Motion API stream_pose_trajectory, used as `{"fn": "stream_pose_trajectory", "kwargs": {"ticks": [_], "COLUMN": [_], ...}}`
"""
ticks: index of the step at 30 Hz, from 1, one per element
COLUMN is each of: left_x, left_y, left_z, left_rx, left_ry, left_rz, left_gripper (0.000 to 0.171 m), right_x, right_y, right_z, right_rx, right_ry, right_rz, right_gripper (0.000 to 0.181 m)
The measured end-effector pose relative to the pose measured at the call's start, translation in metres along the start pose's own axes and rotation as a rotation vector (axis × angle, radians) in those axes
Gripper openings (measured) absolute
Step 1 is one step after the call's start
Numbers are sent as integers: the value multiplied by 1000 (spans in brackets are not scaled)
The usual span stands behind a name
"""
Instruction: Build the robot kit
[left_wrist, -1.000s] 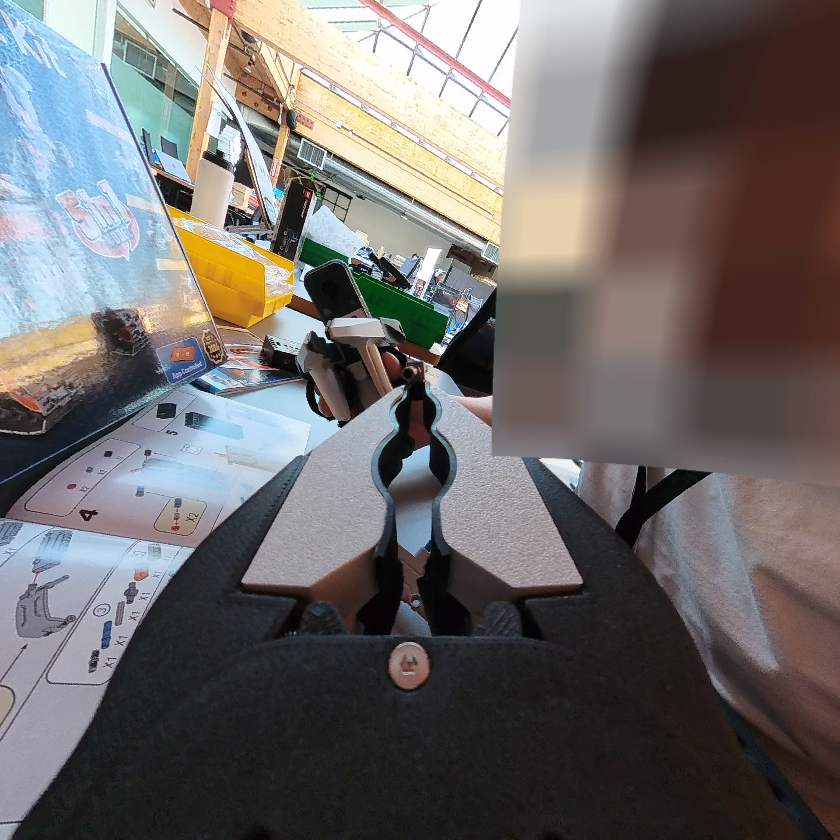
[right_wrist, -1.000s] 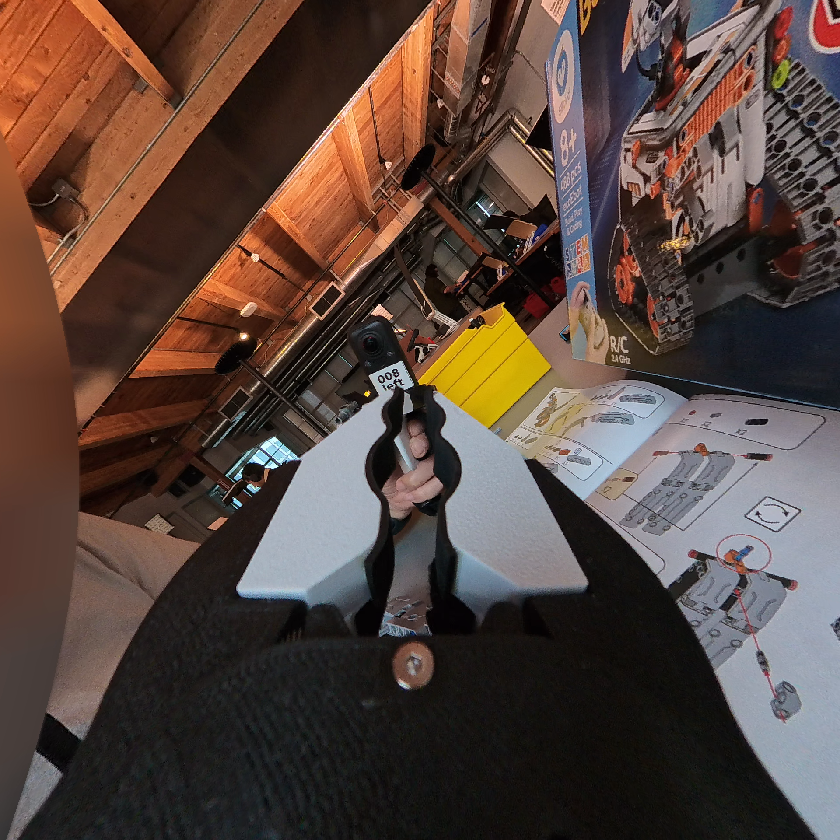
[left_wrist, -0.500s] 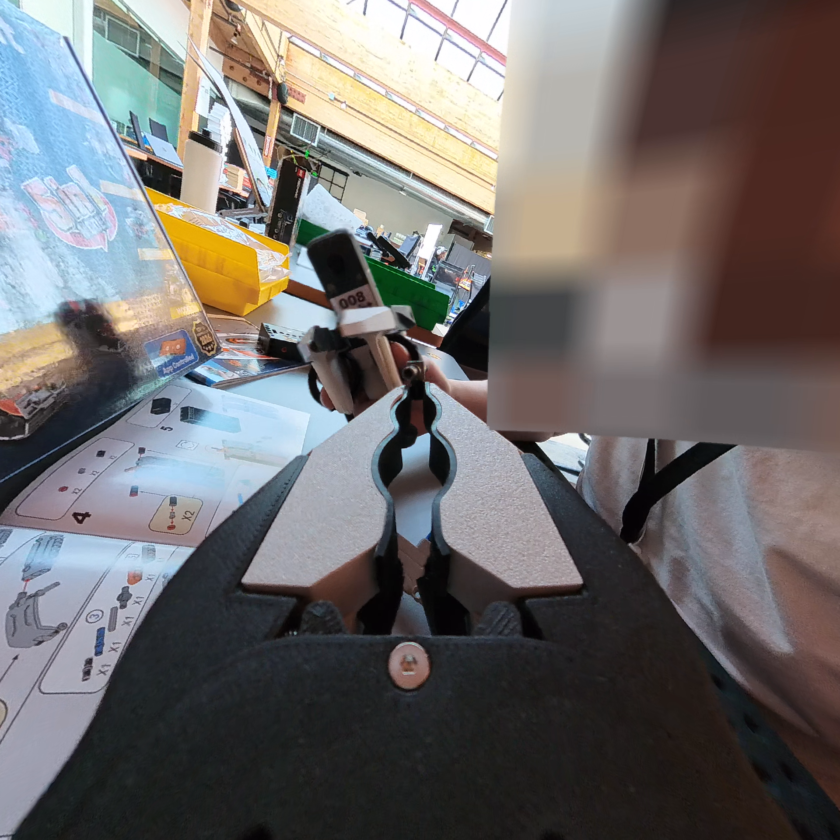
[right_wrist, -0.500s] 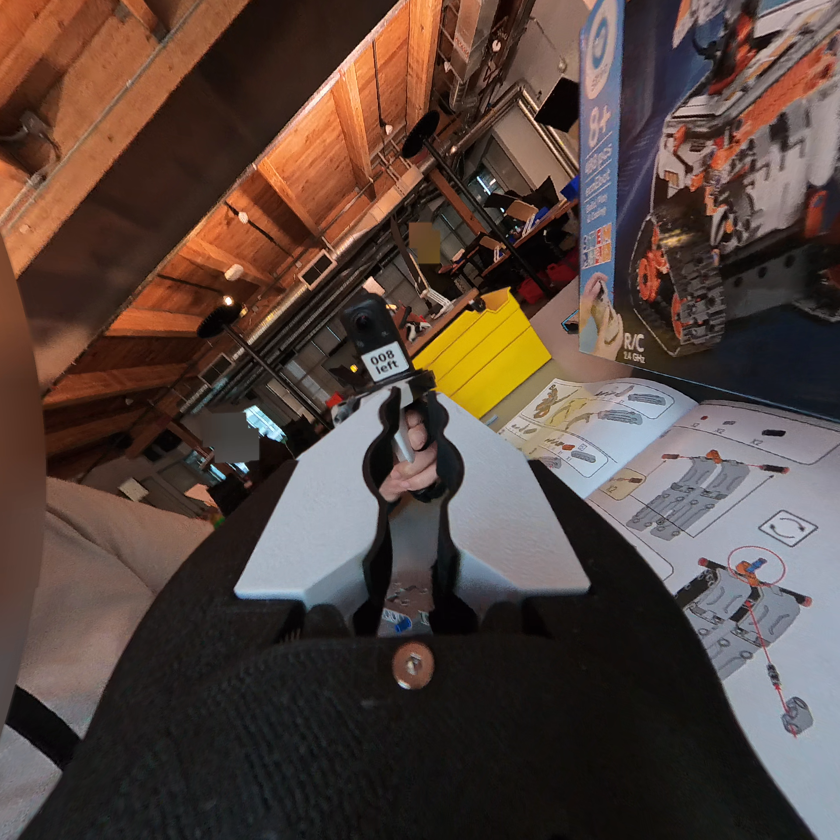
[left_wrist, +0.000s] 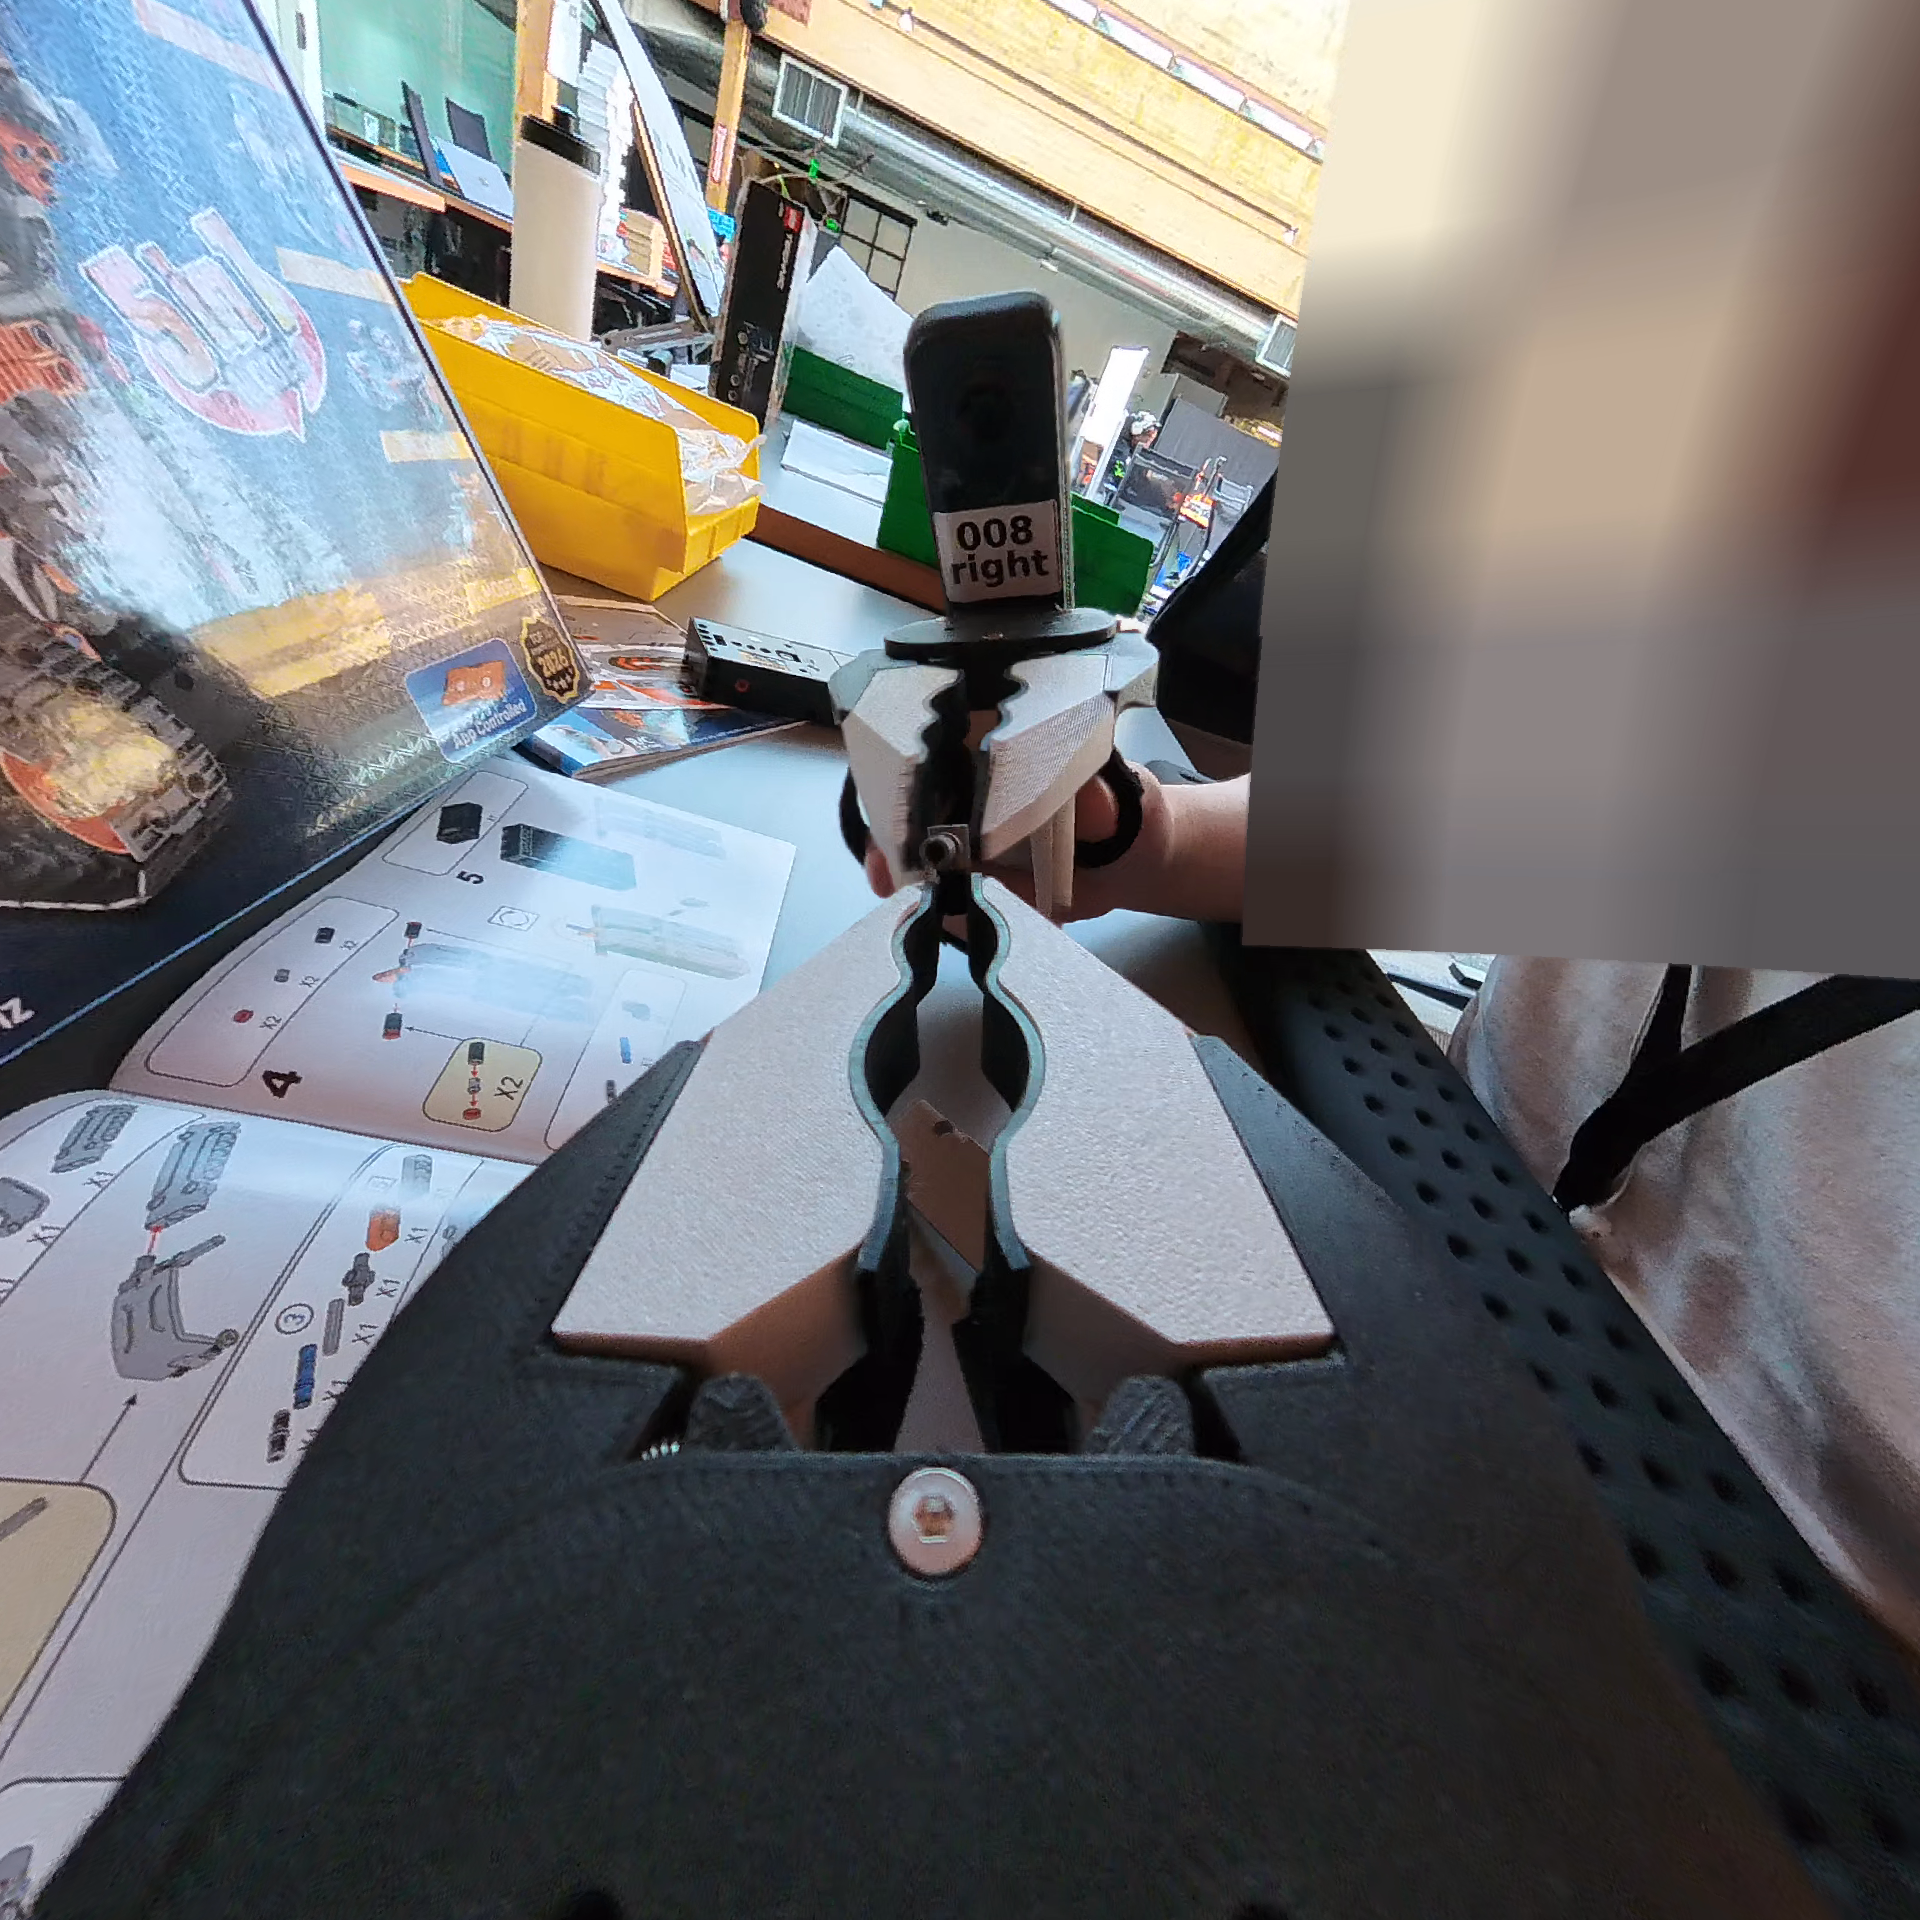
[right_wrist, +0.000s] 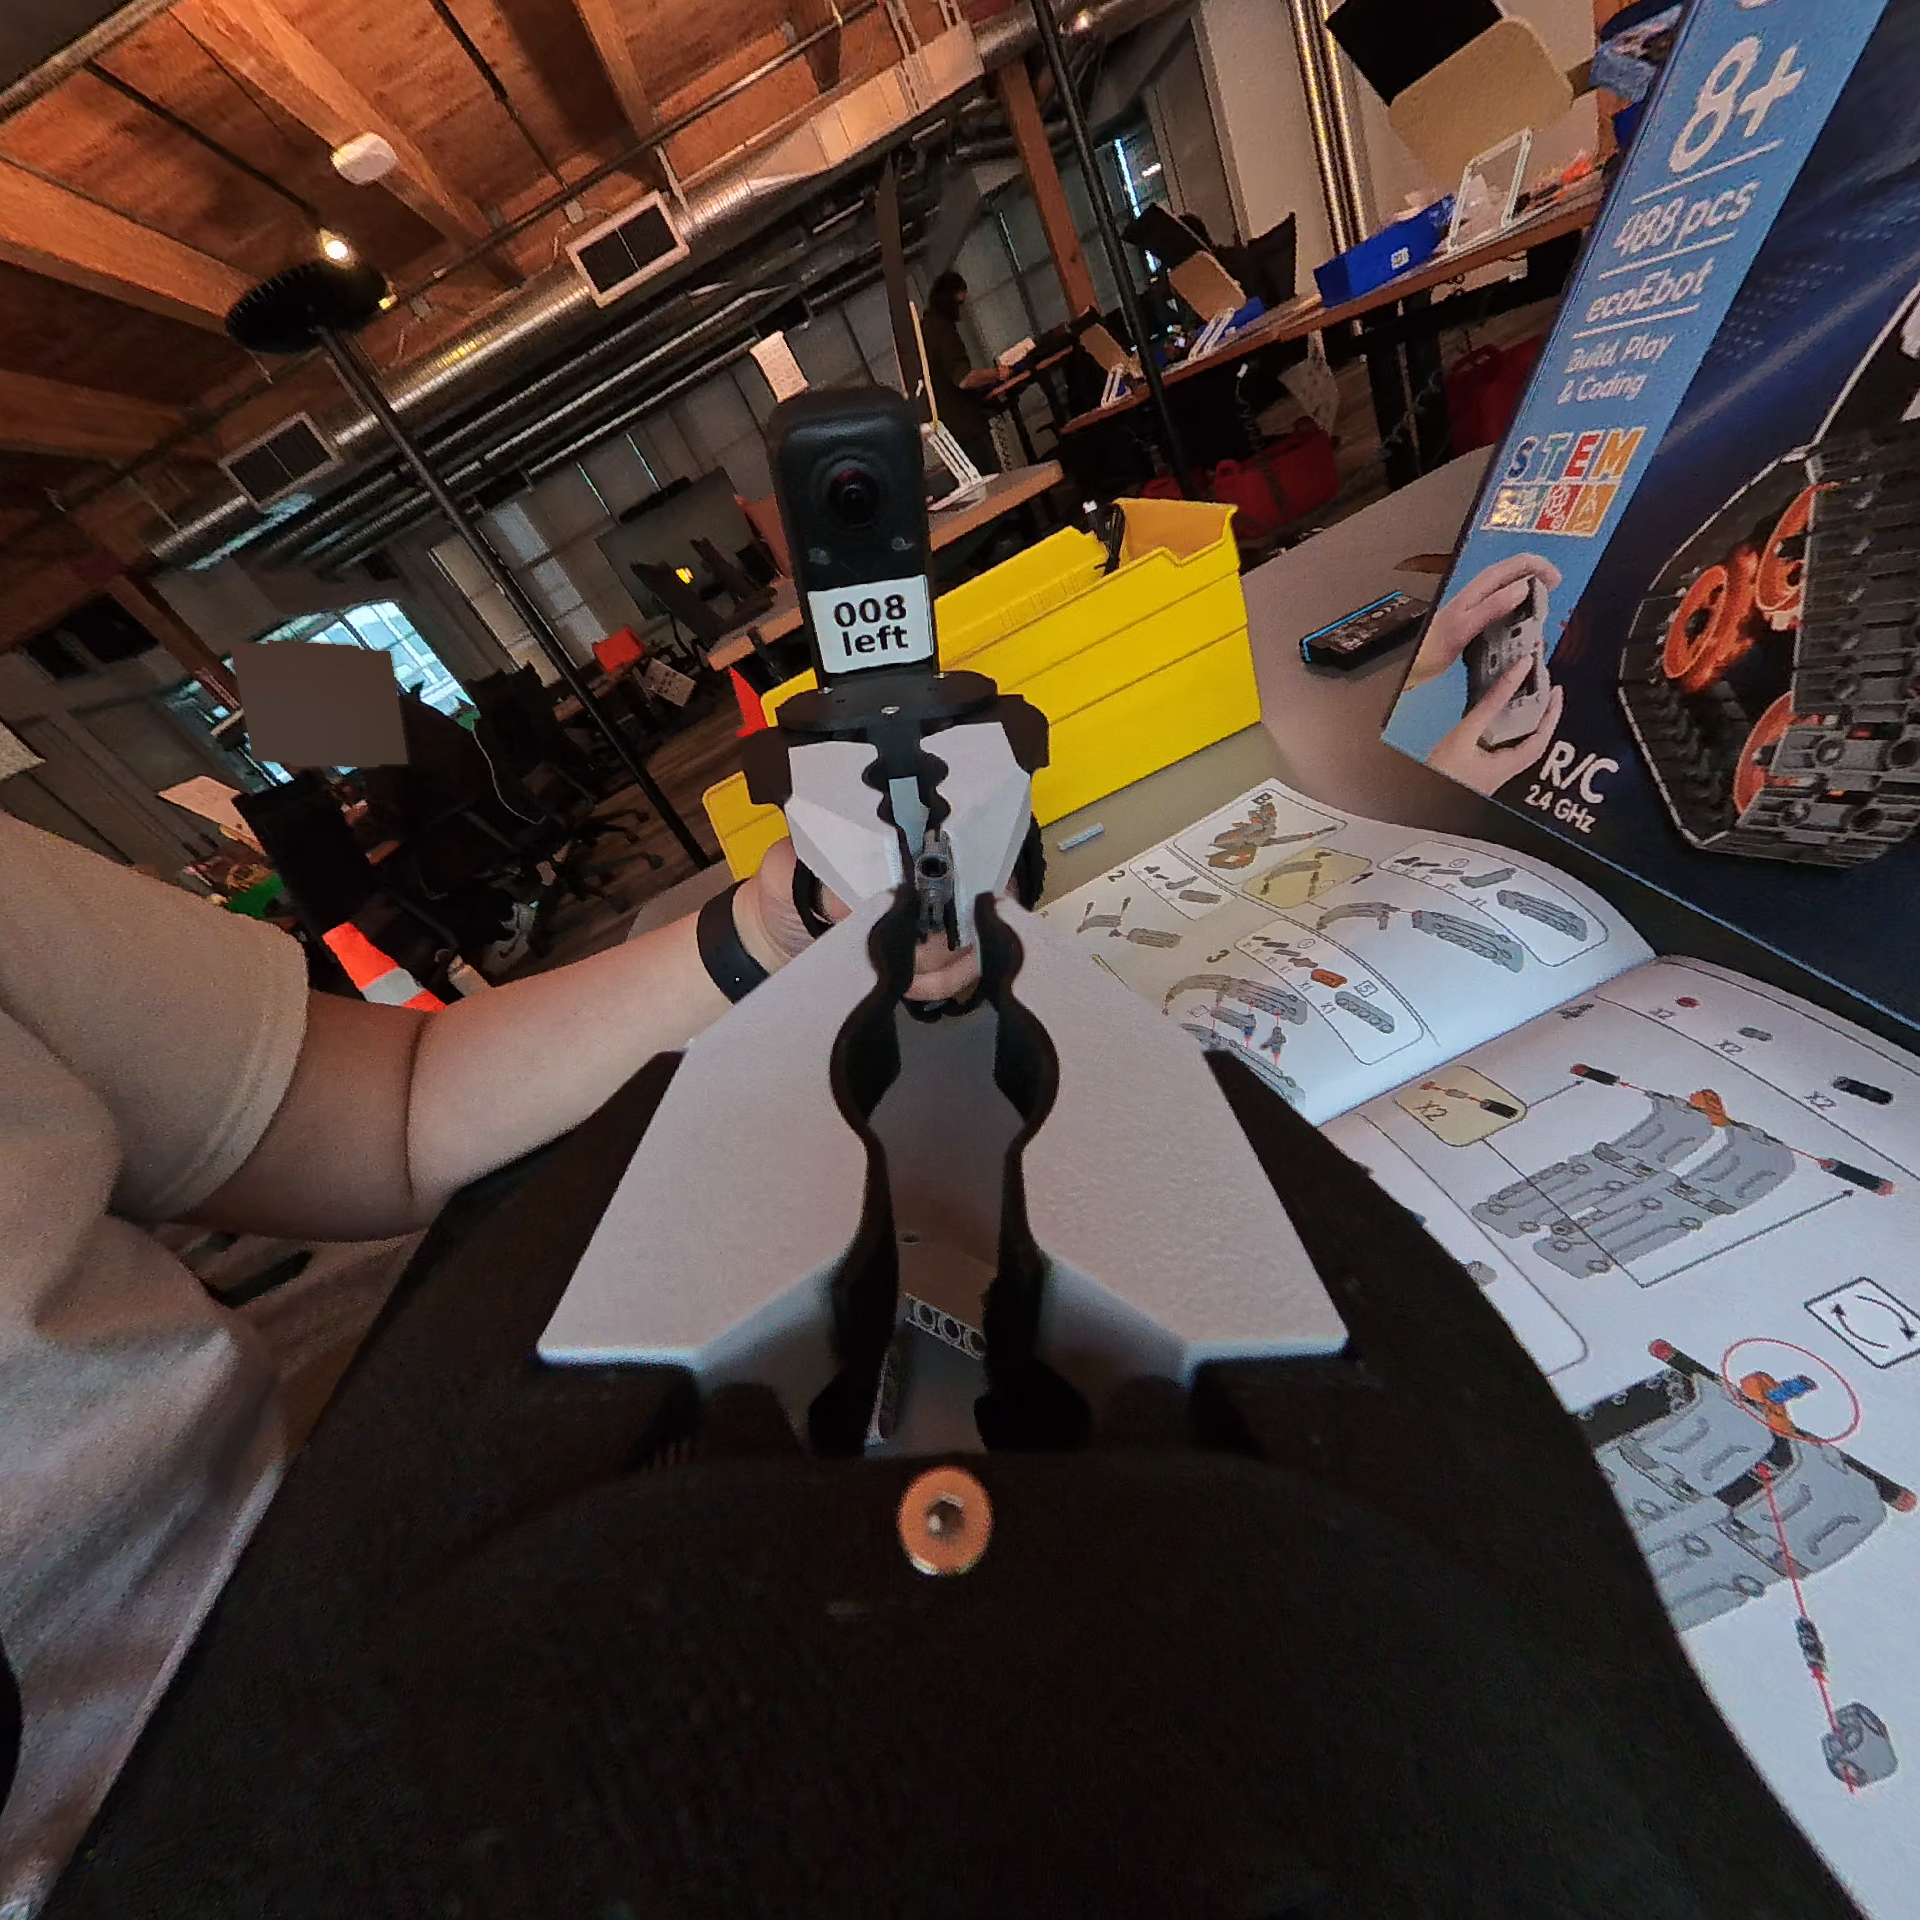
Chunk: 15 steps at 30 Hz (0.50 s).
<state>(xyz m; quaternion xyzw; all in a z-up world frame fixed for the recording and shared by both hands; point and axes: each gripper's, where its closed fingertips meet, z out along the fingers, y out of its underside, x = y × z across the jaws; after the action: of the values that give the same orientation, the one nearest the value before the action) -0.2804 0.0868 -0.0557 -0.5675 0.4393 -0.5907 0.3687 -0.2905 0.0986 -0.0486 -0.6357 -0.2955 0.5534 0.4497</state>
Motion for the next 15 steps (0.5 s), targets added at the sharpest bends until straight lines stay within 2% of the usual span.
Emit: {"fn": "stream_pose_trajectory", "kwargs": {"ticks": [2, 5, 7, 10, 15], "left_x": [-1, -2, -8, -25, -35], "left_y": [0, -5, -10, -18, -14], "left_z": [0, 0, -5, -20, -25], "left_rx": [4, 37, 57, 101, 60], "left_ry": [-6, 3, -37, -165, -250], "left_rz": [-8, -41, -43, 6, 50], "left_gripper": [2, 3, 12, 12, 17], "right_x": [-1, 0, 13, 40, 53], "right_y": [0, -4, -15, -26, -29], "right_z": [0, -2, -11, -31, -41], "right_rx": [-2, 15, 69, 114, 131], "right_ry": [-18, -20, 49, 193, 256], "right_rz": [24, 34, 29, 29, 48], "right_gripper": [3, 3, 2, 3, 3]}}
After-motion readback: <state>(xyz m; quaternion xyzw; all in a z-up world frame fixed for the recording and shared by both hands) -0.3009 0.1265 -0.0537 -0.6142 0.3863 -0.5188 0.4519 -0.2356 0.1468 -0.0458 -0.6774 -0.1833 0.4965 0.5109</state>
